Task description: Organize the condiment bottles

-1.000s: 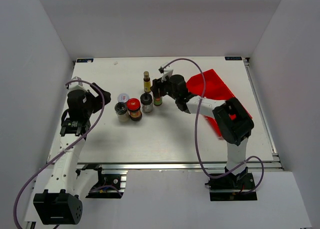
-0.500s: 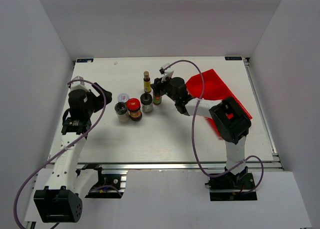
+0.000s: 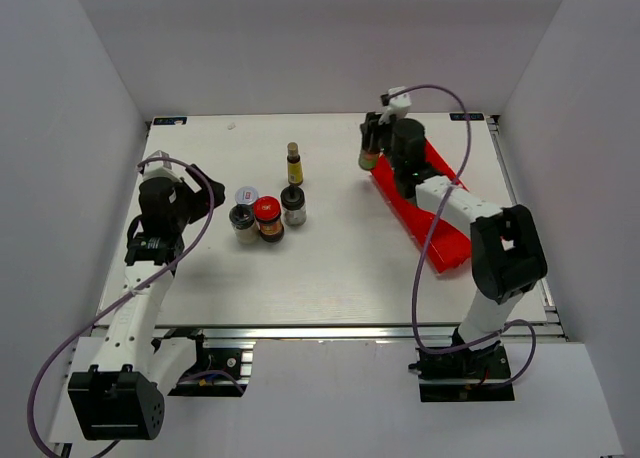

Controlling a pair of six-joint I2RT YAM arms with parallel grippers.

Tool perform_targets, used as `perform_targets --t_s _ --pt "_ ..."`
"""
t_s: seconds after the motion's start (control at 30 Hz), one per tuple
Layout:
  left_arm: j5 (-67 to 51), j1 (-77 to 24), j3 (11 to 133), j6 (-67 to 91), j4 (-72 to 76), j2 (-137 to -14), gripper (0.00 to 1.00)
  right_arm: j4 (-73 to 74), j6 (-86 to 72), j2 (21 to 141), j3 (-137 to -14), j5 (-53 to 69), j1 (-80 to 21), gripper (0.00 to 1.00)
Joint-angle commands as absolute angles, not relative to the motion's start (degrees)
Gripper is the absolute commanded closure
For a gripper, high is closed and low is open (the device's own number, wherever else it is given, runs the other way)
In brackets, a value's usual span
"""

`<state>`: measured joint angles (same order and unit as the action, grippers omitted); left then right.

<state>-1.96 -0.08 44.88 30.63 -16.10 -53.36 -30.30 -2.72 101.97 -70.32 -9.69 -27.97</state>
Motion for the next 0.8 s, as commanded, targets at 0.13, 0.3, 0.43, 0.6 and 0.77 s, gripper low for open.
perform_targets --t_s 0.13,0.3,0.43,0.6,0.77 --pt "-3.6 -0.1 45.9 28.0 -12.7 -56.4 0.02 -33.1 -3.5 96.0 -74.4 -9.2 -17.2 0.88" --pt "-7.0 -0.1 48.1 24.7 -9.9 -60.2 0.02 -31.9 -3.5 96.9 -74.3 -8.1 -14.2 0.88" --pt "-12.6 -0.1 50.9 21.0 -8.8 -65.2 0.02 -32.1 -3.3 98.7 -74.2 -8.0 -11.7 0.88" --pt "-16.8 -0.1 51.8 17.6 -7.3 -68.5 0.02 -35.9 -3.9 102.8 -75.2 -6.6 -9.7 0.87" --pt "-16.7 -0.1 52.3 14.8 -8.4 -69.4 0.02 -37.2 -4.0 109.0 -77.6 -7.1 -8.7 0.87"
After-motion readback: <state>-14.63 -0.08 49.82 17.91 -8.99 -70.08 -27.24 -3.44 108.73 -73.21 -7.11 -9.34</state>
